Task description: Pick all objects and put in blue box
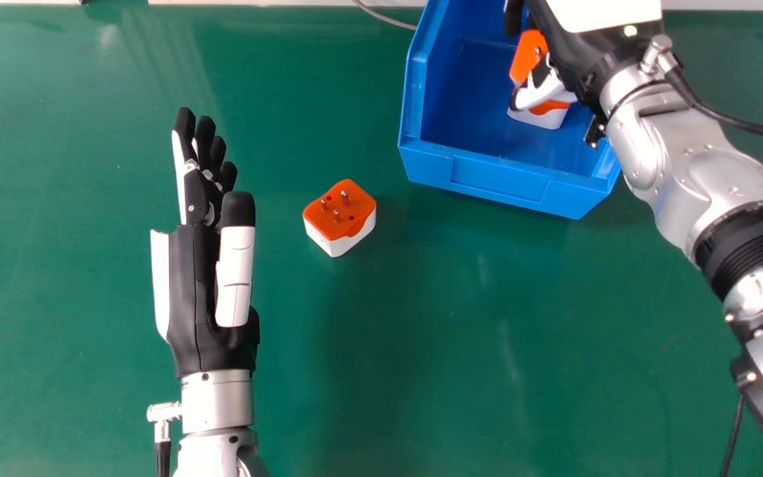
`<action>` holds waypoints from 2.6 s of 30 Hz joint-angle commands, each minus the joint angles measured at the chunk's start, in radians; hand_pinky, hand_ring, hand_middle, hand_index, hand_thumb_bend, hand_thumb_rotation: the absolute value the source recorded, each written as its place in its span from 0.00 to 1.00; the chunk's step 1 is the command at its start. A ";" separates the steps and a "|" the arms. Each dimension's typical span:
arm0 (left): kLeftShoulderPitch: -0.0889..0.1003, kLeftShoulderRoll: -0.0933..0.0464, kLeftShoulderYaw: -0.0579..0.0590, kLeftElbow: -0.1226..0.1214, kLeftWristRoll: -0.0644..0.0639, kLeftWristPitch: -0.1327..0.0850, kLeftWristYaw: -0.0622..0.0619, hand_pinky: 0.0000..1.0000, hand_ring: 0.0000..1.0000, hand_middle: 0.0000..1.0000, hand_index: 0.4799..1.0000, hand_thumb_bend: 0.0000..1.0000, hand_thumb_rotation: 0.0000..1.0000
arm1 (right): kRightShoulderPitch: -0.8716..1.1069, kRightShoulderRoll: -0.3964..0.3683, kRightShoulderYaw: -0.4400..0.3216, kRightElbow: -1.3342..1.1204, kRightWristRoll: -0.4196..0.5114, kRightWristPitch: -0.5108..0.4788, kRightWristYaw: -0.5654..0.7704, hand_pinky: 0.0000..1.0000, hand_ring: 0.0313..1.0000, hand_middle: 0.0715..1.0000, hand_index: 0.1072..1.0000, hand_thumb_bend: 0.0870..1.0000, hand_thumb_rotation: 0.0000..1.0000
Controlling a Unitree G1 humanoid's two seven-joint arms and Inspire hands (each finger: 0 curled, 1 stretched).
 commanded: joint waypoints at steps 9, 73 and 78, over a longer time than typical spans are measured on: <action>0.011 -0.036 -0.006 -0.023 0.002 -0.020 -0.010 1.00 1.00 1.00 1.00 0.83 0.89 | 0.004 -0.035 -0.006 -0.109 0.010 0.034 0.035 0.74 0.77 0.80 0.80 0.82 0.32; 0.049 -0.021 -0.010 -0.098 0.017 0.029 -0.007 1.00 1.00 1.00 1.00 0.82 0.89 | 0.427 0.184 0.059 -0.924 0.003 0.206 0.624 0.86 0.98 0.99 1.00 0.96 0.47; 0.046 -0.024 -0.007 -0.102 0.026 0.027 0.000 1.00 1.00 1.00 1.00 0.82 0.89 | 0.300 0.200 0.093 -0.715 -0.016 0.115 0.544 0.86 0.99 0.99 1.00 0.97 0.40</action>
